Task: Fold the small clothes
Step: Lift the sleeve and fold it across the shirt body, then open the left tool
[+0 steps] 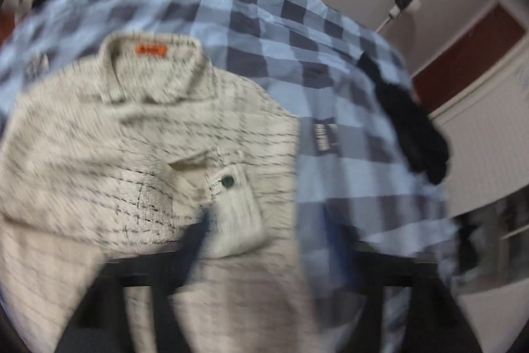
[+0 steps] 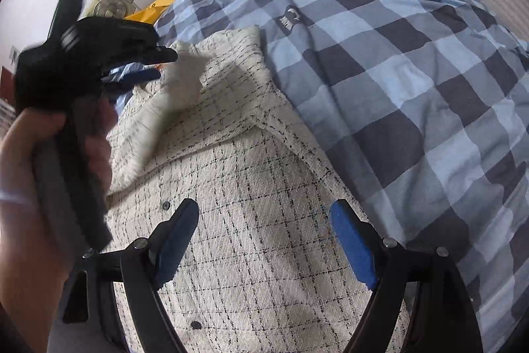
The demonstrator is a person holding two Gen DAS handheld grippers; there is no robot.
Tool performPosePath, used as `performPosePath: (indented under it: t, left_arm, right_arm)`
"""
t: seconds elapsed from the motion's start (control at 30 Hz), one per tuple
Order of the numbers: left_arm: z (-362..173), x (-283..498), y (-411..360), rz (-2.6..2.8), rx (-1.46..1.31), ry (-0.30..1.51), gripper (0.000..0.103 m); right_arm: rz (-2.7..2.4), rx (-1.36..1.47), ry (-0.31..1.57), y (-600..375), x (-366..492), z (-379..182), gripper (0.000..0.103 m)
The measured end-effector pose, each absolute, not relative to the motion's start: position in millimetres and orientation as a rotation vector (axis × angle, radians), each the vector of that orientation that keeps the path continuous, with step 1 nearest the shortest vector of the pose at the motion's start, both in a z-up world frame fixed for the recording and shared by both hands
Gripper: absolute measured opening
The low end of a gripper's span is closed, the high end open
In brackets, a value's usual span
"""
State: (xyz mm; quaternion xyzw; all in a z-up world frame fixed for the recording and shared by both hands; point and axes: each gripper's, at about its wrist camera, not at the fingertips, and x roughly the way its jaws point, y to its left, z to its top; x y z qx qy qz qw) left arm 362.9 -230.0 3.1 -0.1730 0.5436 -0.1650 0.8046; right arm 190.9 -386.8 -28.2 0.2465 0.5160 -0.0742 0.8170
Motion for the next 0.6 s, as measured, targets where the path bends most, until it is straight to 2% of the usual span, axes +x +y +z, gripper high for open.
performPosePath:
  t: [0.17, 0.3, 0.47, 0.6]
  left_arm:
    - [38, 363, -221, -0.411, -0.446, 1.127, 0.103]
    - [67, 330, -187, -0.287, -0.285, 1.002, 0.103]
    - [55, 269, -113, -0.025, -0.006, 0.953, 0.103]
    - [36, 217, -50, 0.097, 0.088, 0.987, 0.103]
  right_arm:
    - [-0.164, 0.538, 1.072, -388, 191, -25, 0.080]
    - [-0.182, 0.539, 1.084, -392, 191, -29, 0.080]
    - [-0.146, 0.572, 1.111, -395, 195, -36, 0.080]
    - [-0.068, 0.583, 1.124, -390, 198, -38, 0.080]
